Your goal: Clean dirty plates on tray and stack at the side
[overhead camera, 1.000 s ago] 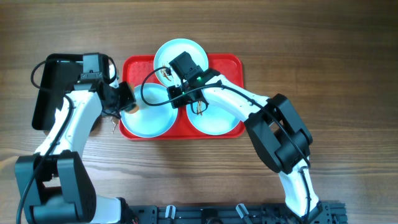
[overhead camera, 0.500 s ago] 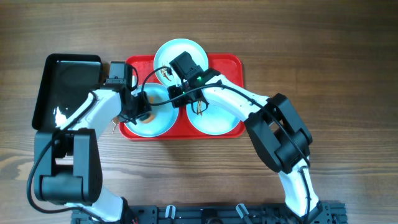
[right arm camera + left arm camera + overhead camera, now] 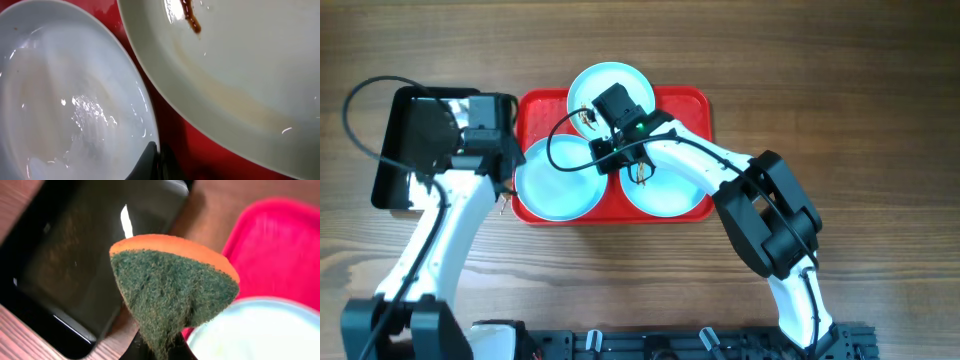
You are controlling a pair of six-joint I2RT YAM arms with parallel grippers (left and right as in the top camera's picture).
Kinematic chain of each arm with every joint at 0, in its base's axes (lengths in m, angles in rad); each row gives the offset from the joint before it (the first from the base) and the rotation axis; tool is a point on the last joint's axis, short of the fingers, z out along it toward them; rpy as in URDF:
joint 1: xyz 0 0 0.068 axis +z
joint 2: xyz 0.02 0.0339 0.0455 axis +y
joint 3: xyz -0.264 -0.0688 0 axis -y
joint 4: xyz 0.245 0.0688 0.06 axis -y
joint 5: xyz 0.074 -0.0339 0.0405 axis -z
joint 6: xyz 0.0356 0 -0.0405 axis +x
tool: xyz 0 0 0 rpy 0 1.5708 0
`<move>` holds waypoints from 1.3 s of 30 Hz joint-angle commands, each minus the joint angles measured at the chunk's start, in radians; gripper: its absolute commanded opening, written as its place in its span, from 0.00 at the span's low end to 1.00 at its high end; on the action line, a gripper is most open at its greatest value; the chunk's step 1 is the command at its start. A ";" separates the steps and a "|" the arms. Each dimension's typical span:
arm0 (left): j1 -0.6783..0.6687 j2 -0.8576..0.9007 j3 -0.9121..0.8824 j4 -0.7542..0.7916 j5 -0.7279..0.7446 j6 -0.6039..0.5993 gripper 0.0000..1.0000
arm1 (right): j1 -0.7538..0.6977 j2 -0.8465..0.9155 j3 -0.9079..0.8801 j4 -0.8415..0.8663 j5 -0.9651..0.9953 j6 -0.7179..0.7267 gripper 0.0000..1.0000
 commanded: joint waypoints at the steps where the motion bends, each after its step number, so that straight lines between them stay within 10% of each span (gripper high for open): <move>1: 0.136 -0.005 -0.001 0.017 0.027 -0.010 0.04 | 0.000 -0.064 0.050 -0.037 0.011 -0.037 0.04; 7: 0.455 0.032 -0.002 0.083 0.299 -0.009 0.04 | 0.059 -0.250 0.053 -0.127 0.434 -0.114 0.04; 16: 0.502 0.235 -0.002 0.137 0.369 0.002 0.04 | 0.288 -0.344 0.052 -0.054 1.210 -0.383 0.04; 28: 0.535 0.253 -0.003 0.177 0.354 0.032 0.04 | 0.381 -0.344 0.052 0.214 1.477 -0.650 0.04; 39: 0.535 0.311 -0.003 0.239 0.355 0.032 0.08 | 0.418 -0.344 0.052 0.150 1.468 -0.434 0.04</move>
